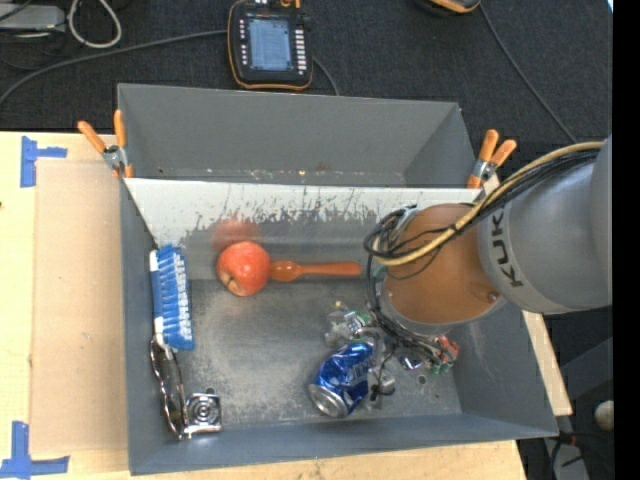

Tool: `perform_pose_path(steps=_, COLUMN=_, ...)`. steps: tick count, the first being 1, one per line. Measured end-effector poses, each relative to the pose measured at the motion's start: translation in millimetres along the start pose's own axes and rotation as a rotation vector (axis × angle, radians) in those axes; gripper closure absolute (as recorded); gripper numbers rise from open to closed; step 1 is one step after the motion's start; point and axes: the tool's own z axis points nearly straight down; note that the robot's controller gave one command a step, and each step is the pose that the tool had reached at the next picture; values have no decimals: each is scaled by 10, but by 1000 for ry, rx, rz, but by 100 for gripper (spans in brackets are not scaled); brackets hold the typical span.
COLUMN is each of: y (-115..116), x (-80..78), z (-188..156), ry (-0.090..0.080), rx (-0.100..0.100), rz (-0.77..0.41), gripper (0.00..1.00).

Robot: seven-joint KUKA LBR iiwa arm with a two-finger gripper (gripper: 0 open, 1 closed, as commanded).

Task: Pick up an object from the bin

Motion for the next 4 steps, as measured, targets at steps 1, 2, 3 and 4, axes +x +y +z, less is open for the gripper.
perform_pose_path(steps=1, y=39, x=117, z=-621, ry=-4, rx=3, rz=-151, gripper=0)
perform_pose_path(steps=2, y=139, x=37, z=-203, ry=12, rx=-10, rz=-281, gripper=0)
perform_pose_path(steps=3, y=306, x=-18, z=86, ry=1, rx=-1, rz=-407, gripper=0)
perform_pose_path(steps=4, y=354, x=-9, z=73, ry=3, rx=-6, rz=-416, gripper=100)
